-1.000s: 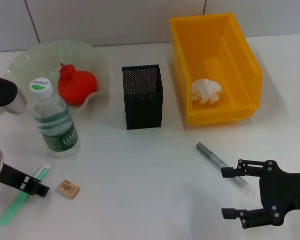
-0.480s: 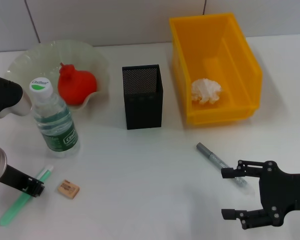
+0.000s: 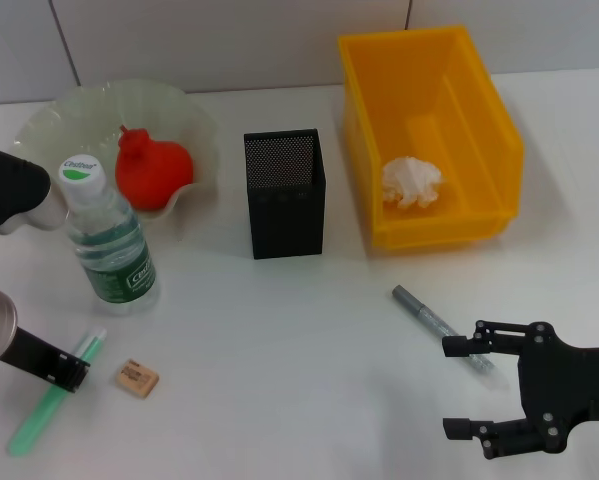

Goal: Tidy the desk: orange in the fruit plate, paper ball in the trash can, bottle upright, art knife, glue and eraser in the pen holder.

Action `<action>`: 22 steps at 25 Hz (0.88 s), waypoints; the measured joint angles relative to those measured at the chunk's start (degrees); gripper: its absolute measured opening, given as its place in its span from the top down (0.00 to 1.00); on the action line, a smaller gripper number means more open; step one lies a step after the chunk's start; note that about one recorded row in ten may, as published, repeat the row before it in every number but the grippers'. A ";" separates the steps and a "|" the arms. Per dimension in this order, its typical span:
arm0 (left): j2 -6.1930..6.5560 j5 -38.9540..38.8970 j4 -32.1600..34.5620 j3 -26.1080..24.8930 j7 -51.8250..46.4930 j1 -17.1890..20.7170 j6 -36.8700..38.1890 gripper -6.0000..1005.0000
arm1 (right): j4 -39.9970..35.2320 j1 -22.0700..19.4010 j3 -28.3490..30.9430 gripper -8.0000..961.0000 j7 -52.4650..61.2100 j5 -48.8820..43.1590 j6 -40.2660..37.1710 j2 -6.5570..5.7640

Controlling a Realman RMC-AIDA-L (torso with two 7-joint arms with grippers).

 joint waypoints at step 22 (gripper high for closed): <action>-0.03 -29.92 28.43 2.81 24.33 7.21 -17.72 0.77 | 0.21 -0.40 2.72 0.15 0.10 0.30 -0.12 0.13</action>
